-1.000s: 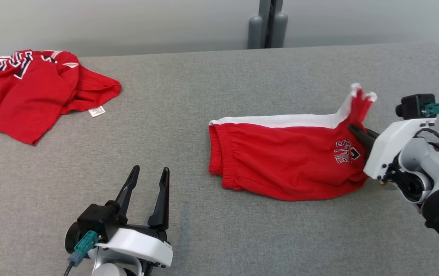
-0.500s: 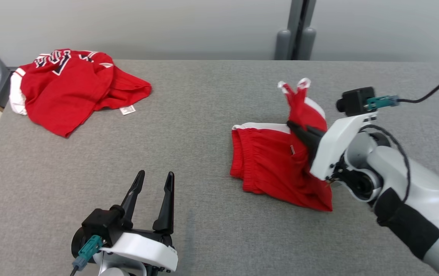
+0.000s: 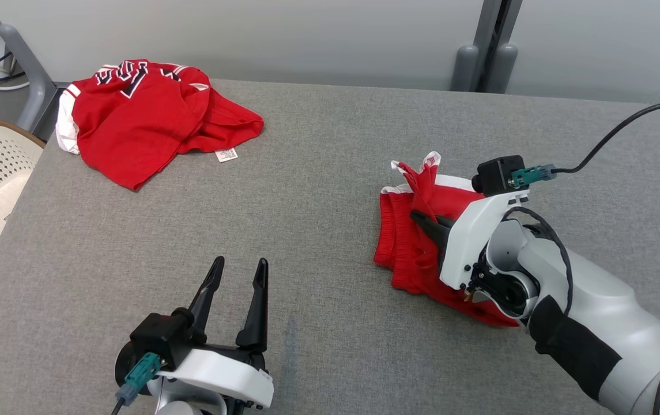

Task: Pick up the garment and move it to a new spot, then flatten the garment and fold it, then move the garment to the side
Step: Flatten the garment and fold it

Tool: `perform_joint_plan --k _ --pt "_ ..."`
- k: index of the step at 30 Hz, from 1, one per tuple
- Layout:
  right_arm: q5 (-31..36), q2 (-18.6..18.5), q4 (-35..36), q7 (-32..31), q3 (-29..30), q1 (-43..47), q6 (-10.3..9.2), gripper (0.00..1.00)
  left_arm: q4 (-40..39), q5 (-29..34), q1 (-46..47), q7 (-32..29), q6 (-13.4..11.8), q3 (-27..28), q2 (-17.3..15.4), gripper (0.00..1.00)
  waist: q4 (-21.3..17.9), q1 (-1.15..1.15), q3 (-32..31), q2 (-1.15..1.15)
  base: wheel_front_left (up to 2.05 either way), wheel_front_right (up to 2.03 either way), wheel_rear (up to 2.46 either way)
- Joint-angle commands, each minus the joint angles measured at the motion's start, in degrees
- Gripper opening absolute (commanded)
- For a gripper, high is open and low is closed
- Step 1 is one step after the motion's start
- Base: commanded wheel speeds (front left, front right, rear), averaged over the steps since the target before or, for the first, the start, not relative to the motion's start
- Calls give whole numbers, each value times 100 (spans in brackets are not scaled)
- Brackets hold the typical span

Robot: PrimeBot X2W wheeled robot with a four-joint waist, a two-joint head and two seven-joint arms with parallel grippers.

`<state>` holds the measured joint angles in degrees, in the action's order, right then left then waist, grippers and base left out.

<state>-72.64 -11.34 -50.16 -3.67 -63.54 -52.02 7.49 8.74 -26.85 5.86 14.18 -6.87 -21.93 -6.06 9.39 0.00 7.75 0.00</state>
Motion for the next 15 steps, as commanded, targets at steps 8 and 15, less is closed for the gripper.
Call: perform_joint_plan --k 8,15 --pt "-65 203 -175 196 -83 -82 1 100 55 -27 128 54 21 12 21 100 -41 0 34 0 0 0 0" --pt "-119 44 -12 497 -37 -165 1 100 57 -6 150 61 13 8 14 100 -191 0 39 0 0 0 0"
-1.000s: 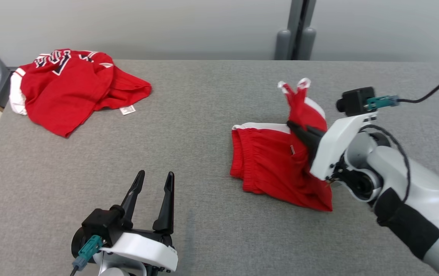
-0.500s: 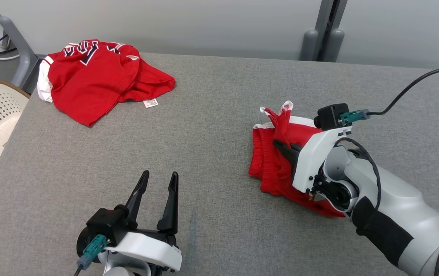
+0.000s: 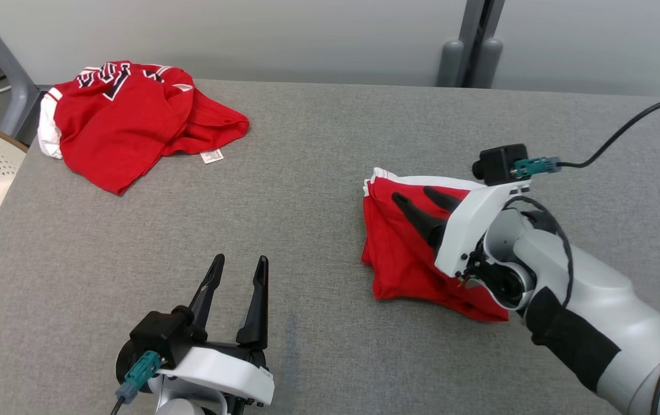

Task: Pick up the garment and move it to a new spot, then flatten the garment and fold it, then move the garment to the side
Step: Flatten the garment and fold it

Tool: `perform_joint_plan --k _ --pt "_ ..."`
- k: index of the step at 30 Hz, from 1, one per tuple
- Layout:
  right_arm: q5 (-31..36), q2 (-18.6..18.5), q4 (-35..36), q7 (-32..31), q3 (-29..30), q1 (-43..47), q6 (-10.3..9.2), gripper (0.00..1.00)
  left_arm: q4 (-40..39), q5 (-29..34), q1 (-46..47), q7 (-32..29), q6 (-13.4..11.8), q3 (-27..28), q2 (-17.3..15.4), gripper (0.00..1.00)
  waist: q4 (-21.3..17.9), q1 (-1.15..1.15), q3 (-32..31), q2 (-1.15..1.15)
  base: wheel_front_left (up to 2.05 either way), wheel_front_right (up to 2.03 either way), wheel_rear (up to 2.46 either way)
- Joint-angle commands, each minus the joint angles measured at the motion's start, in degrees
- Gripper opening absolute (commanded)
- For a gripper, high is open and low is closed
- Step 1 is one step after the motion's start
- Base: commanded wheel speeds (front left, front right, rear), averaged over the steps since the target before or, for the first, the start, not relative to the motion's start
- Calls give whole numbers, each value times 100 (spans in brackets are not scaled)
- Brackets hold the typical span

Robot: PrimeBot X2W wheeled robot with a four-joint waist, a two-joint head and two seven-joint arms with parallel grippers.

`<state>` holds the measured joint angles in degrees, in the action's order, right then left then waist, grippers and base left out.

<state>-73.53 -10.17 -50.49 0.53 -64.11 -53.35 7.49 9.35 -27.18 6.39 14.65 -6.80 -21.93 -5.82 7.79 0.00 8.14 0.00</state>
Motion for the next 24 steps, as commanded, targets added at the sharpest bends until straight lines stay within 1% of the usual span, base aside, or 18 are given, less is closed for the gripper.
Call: perform_joint_plan --k 1,8,14,15,16,17,18,19,20,21,24 --pt "-31 -109 41 142 32 -46 1 100 -7 32 99 15 3 3 -11 100 -55 0 0 0 0 0 0" --pt "86 -399 -33 784 143 -118 1 100 -5 37 109 23 5 -28 -30 100 -208 0 2 0 0 0 0" --pt "212 -505 -260 1133 130 -26 1 100 -43 44 105 15 -19 -59 -51 100 -299 0 29 0 0 0 0" --pt "270 -526 -332 1173 95 2 1 95 -50 39 108 13 -18 -61 -58 100 -306 0 36 0 0 0 0" --pt "318 -530 -383 1221 73 24 1 63 -59 33 114 11 -15 -64 -62 100 -308 0 46 0 0 0 0" --pt "356 -521 -434 1253 53 53 1 42 -64 29 121 9 -12 -69 -65 100 -306 0 56 0 0 0 0" --pt "356 -521 -434 1253 53 53 1 42 -64 29 121 9 -12 -69 -65 100 -306 0 56 0 0 0 0" --pt "386 -505 -476 1275 23 101 1 23 -67 26 129 9 -10 -74 -68 100 -300 0 65 0 0 0 0" --pt "421 -507 -525 1294 -4 150 1 9 -70 25 134 7 -7 -78 -69 100 -286 0 73 0 0 0 0" --pt "442 -507 -570 1313 -35 214 1 0 -71 24 133 7 -6 -84 -69 100 -270 0 81 0 0 0 0" --pt "462 -452 -679 1326 -129 414 1 0 -86 16 127 8 -25 -91 -69 100 -217 0 109 0 0 0 0"
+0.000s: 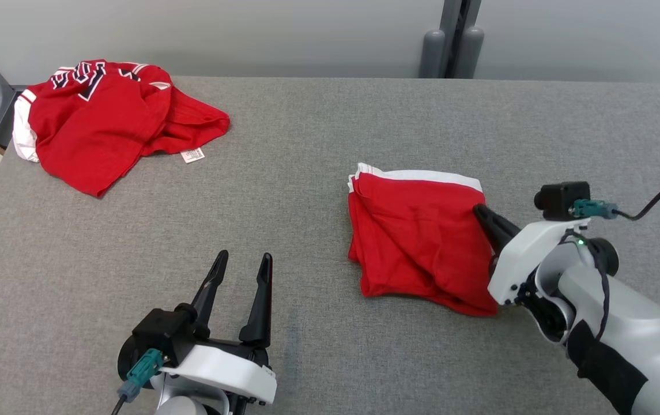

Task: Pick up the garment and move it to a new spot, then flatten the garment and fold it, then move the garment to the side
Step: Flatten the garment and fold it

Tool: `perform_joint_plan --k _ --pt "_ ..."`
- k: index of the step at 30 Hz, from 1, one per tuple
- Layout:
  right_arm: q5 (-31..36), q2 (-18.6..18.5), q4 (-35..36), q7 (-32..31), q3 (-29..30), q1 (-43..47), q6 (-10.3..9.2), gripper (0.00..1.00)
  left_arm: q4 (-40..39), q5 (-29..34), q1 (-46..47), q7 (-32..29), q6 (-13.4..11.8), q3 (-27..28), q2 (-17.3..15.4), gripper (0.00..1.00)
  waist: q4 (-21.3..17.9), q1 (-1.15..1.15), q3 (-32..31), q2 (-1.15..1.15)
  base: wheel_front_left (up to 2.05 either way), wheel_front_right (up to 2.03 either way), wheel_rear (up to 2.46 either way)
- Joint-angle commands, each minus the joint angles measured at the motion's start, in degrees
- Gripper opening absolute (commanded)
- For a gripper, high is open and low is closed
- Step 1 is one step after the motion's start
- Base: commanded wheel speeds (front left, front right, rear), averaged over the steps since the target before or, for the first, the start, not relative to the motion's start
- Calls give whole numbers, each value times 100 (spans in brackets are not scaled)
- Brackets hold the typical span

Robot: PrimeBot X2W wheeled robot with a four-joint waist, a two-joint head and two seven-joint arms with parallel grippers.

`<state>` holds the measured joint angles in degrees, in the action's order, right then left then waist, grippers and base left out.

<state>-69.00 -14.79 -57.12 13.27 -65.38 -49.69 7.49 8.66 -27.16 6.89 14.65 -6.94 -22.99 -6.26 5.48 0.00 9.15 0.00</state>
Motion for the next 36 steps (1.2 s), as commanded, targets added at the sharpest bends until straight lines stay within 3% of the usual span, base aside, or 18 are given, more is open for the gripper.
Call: perform_joint_plan --k 1,16,26,33,36 --pt "0 36 -26 33 -34 107 1 0 -23 10 77 9 -11 15 -29 100 30 0 19 0 0 0 0" --pt "179 522 308 10 -536 363 1 0 -60 -25 93 15 -66 0 -58 100 288 0 80 0 0 0 0" --pt "465 665 401 -201 -750 706 1 0 -58 -55 12 28 -101 24 -81 100 279 0 6 0 0 0 0" --pt "773 605 692 127 -740 514 1 0 -51 -98 -78 33 -138 70 -120 100 115 0 -130 0 0 0 0" --pt "851 546 782 188 -536 454 1 9 -59 -96 -119 35 -151 78 -153 100 29 0 -215 0 0 0 0"
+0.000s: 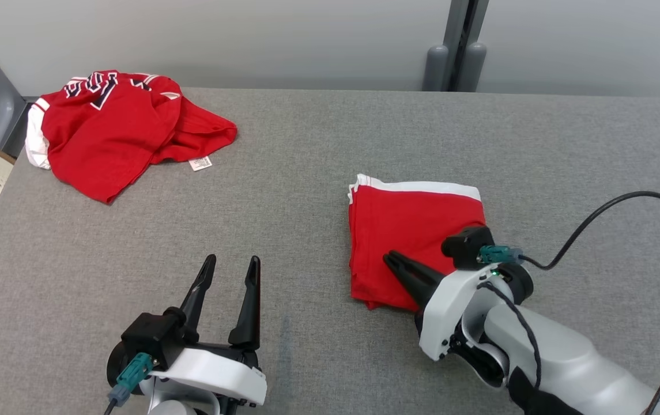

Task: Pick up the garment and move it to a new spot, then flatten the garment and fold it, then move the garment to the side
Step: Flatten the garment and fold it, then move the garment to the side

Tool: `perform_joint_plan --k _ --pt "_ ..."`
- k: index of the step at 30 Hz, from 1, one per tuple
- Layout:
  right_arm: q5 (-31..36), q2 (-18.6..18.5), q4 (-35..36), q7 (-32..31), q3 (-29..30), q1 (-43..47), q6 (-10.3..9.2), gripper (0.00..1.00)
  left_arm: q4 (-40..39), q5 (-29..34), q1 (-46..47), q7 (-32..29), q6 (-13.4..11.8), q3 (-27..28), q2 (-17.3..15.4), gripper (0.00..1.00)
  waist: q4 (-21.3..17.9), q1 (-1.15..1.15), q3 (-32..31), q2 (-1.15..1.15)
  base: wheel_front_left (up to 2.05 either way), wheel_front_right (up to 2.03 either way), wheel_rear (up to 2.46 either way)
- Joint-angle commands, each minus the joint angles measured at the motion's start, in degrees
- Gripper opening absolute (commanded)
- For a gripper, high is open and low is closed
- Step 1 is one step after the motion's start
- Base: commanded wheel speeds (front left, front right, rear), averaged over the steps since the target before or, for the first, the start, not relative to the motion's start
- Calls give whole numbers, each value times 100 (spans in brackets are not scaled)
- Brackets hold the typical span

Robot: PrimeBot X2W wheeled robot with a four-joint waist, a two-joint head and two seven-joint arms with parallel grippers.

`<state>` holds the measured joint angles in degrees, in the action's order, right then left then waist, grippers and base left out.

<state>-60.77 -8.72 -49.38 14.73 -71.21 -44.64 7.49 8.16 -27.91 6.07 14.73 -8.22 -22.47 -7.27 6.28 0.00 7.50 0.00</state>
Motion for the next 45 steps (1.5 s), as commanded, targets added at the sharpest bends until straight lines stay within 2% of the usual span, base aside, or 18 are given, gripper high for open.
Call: perform_joint_plan --k 1,3,8,12,13,15,20,25,29,35,45 --pt "62 -88 47 57 181 -73 1 11 -2 -24 -43 28 -19 33 -63 100 -79 0 -77 0 0 0 0" --pt "135 -129 140 63 413 -116 1 15 -2 -21 -42 30 -21 36 -65 100 -109 0 -104 0 0 0 0" --pt "950 -422 613 55 1915 203 1 29 -31 18 -54 35 -79 67 -96 100 -263 0 -253 0 0 0 0" --pt "1832 -542 1118 54 3296 770 1 51 -26 32 -98 38 -95 115 -119 100 -393 0 -373 0 0 0 0" --pt "2054 -542 1270 55 3625 940 1 71 -20 32 -105 36 -98 130 -128 100 -425 0 -398 0 0 0 0" --pt "2490 -502 1549 54 4266 1335 1 100 -16 27 -134 40 -101 162 -132 100 -484 0 -442 0 0 0 0" --pt "3469 -235 2276 55 5501 2218 1 100 10 73 -231 49 -130 244 -145 100 -617 0 -519 0 0 0 0" --pt "4223 156 2894 55 6122 3001 1 100 6 192 -366 50 -146 397 -110 100 -719 0 -574 0 0 0 0" --pt "4540 388 3213 55 6528 3366 1 100 -43 311 -491 50 -103 538 -58 100 -745 0 -614 0 0 0 0" --pt "4742 546 3455 55 6834 3622 1 100 -76 462 -676 51 -53 788 16 100 -728 0 -652 0 0 0 0" --pt "4650 570 3385 -3 6791 3664 1 100 43 641 -726 52 92 946 155 100 -675 0 -677 0 0 0 0"
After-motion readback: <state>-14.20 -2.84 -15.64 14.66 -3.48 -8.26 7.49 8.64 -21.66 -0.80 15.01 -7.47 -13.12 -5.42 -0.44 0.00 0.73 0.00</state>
